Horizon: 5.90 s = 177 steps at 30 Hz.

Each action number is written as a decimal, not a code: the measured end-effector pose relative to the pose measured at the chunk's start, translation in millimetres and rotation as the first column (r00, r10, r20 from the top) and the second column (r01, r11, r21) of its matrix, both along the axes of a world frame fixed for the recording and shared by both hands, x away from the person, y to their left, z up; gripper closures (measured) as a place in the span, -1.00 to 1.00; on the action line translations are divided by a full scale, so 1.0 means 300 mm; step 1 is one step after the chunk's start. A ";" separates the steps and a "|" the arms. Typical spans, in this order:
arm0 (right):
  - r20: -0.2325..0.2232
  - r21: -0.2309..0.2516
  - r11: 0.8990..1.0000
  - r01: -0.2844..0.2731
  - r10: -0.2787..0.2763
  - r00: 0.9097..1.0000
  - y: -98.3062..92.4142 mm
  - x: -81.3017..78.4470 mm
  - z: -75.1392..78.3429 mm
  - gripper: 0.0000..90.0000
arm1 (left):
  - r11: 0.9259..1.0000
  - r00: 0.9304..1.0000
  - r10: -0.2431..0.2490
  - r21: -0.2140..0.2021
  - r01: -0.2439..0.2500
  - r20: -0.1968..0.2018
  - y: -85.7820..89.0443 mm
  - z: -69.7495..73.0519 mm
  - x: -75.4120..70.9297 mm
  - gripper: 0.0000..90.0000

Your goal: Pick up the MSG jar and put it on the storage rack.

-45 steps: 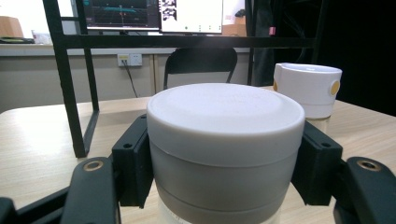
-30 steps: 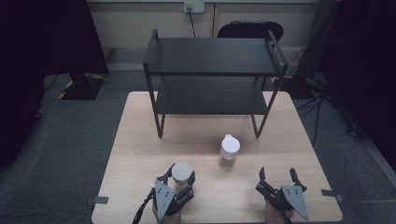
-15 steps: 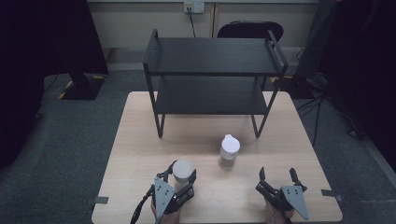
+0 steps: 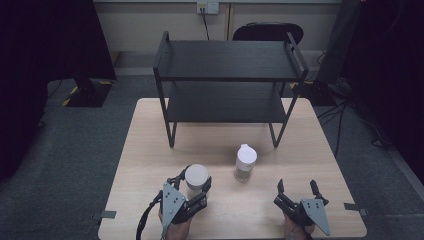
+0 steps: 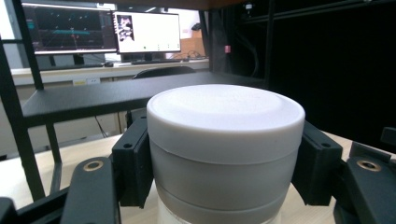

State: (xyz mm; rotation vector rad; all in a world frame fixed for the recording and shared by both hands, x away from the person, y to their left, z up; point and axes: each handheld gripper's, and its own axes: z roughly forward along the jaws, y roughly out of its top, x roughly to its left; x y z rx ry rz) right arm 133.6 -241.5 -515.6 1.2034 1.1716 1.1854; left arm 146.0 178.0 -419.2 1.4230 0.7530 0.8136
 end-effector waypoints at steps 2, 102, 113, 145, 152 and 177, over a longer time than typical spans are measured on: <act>0.000 0.000 1.000 0.000 0.000 1.000 0.000 0.000 0.000 -1.00 | 1.000 1.000 -0.022 -0.011 0.022 -0.001 0.013 0.015 0.012 -0.24; 0.000 0.002 1.000 0.012 -0.012 1.000 0.007 0.001 0.000 -1.00 | 0.973 0.976 0.217 -0.092 -0.213 0.033 -0.228 0.793 0.794 -0.90; 0.000 0.001 1.000 0.012 -0.012 1.000 0.007 0.000 0.000 -1.00 | 0.983 0.986 0.167 -0.081 -0.165 0.016 -0.197 0.789 0.781 -1.00; 0.000 0.001 1.000 0.021 -0.021 1.000 0.012 0.001 0.000 -1.00 | 0.987 0.989 0.142 -0.086 -0.138 0.044 -0.124 0.664 0.537 -1.00; 0.000 0.000 1.000 0.022 -0.022 1.000 0.013 0.001 0.000 -1.00 | 0.991 0.992 0.110 -0.082 -0.105 0.059 -0.103 0.565 0.455 -1.00; 0.000 0.000 1.000 0.019 -0.019 1.000 0.011 0.000 0.000 -1.00 | 0.965 0.968 0.250 -0.084 -0.247 0.029 -0.100 0.130 0.169 -1.00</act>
